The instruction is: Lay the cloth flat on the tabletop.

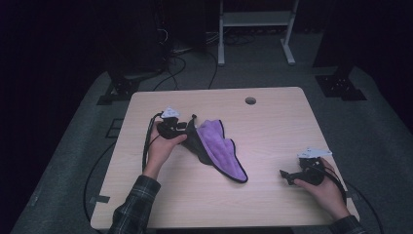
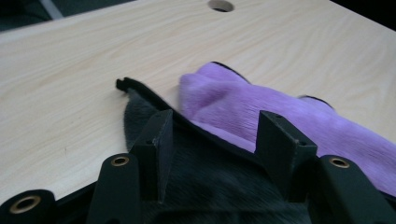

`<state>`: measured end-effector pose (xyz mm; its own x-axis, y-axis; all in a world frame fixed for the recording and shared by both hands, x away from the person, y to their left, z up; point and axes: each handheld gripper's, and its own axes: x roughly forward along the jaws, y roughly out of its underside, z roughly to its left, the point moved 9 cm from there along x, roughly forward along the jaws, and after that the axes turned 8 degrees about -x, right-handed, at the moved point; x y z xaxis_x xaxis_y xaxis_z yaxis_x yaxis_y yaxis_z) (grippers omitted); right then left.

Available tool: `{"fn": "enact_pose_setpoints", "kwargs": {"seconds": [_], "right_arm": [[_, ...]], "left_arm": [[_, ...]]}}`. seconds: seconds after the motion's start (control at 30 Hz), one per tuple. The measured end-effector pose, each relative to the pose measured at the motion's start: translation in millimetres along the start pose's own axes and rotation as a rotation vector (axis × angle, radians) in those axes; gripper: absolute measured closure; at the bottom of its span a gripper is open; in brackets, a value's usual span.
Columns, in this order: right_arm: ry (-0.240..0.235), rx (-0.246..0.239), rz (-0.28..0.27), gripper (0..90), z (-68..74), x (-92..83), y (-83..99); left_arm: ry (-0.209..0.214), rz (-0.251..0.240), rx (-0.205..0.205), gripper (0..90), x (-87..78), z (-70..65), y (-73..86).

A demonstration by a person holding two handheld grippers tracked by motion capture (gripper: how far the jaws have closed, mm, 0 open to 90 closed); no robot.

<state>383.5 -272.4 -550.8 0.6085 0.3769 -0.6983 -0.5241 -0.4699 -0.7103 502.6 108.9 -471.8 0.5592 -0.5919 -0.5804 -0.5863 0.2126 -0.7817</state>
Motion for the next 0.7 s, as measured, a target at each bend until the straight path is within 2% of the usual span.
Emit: {"fn": "enact_pose_setpoints", "kwargs": {"seconds": [0.27,0.43,0.5,0.6,0.63,0.7], "right_arm": [[0.000,-0.001,0.001,1.5,-0.1,0.1,0.0],[-0.002,-0.002,0.000,1.5,-0.1,0.0,0.0],[-0.003,-0.002,0.000,1.5,-0.1,0.0,0.0],[-0.003,-0.003,0.000,1.5,-0.2,0.0,0.0],[-0.003,-0.003,0.000,1.5,-0.1,0.0,0.0],[-0.003,-0.003,0.000,1.5,-0.2,0.0,0.0]], "left_arm": [[-0.067,0.052,-0.037,45.8,35.7,28.1,-9.9],[-0.047,0.093,-0.082,47.1,52.5,36.3,-6.3],[-0.035,0.106,-0.092,55.7,56.4,36.5,-3.3],[0.004,0.122,-0.105,82.4,56.9,33.3,0.0],[0.004,0.122,-0.105,87.4,56.9,33.3,0.0],[0.003,0.124,-0.111,88.9,52.4,31.4,2.1]]}}
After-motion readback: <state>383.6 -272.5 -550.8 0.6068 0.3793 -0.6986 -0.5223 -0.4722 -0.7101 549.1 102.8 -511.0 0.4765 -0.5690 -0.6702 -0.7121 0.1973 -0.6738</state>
